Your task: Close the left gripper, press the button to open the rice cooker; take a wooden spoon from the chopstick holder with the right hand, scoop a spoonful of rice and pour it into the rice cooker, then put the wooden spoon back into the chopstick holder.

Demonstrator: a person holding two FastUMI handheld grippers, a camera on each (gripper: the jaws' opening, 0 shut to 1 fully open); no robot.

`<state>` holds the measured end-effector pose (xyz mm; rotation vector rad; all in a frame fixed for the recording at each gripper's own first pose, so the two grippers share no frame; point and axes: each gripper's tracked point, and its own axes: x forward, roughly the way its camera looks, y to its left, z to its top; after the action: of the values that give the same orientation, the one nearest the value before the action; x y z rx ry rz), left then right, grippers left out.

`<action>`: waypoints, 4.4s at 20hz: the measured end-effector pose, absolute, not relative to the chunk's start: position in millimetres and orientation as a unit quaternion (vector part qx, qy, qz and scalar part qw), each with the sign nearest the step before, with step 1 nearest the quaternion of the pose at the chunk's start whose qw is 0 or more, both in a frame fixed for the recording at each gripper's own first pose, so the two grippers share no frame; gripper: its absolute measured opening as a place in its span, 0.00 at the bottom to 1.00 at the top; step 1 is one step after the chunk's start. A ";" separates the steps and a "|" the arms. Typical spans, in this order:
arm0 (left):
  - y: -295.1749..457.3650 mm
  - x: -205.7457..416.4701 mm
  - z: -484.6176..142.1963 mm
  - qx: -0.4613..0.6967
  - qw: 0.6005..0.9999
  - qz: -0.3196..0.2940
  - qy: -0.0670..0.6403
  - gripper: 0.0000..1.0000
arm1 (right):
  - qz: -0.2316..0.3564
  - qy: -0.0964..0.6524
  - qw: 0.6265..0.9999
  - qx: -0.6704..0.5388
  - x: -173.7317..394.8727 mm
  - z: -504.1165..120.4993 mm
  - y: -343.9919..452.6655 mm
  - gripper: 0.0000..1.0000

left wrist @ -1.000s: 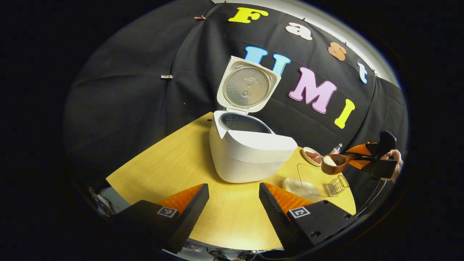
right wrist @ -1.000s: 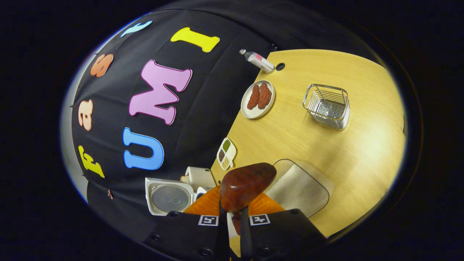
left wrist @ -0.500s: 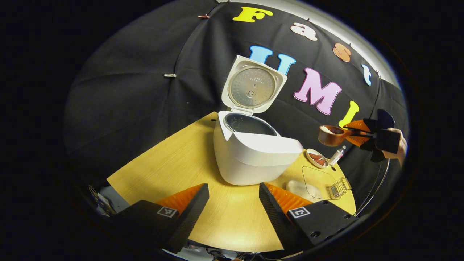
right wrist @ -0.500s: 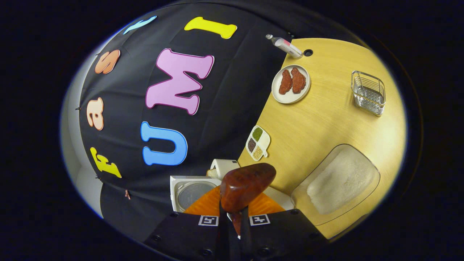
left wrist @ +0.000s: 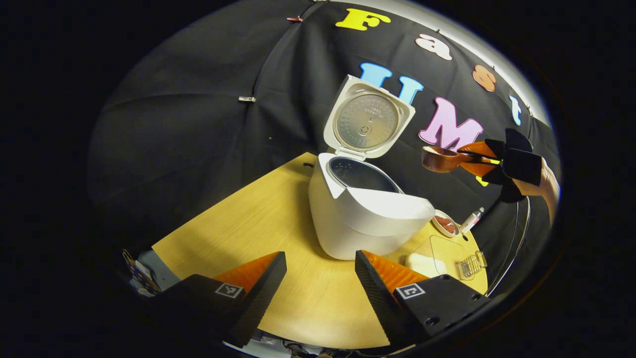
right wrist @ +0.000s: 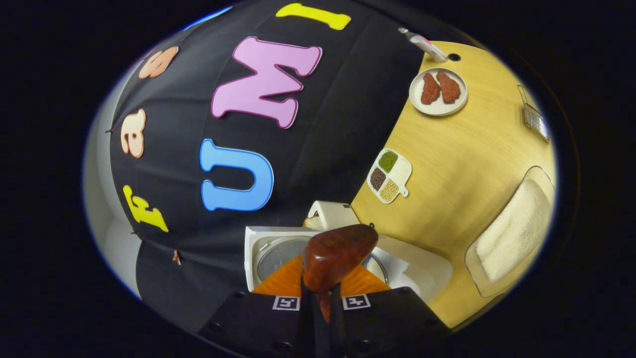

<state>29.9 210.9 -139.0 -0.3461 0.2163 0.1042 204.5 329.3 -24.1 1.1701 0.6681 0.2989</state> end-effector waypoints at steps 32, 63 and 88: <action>221.7 -0.1 -125.7 -0.189 0.973 0.072 0.108 0.96 | 0.320 0.118 0.940 -0.032 220.2 -75.5 509.6 0.16; 113.9 16.8 -100.6 -0.128 0.986 -0.041 0.097 0.96 | 0.222 0.031 0.974 0.022 171.1 59.7 254.2 0.16; -44.7 65.1 -79.0 -0.099 0.986 -0.051 0.125 0.96 | 0.028 0.157 0.979 0.126 215.3 -88.6 -92.0 0.16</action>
<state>65.1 -44.7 -79.0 -0.1997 0.2502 -0.1019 215.3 -92.0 -88.6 0.2542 0.3153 0.0566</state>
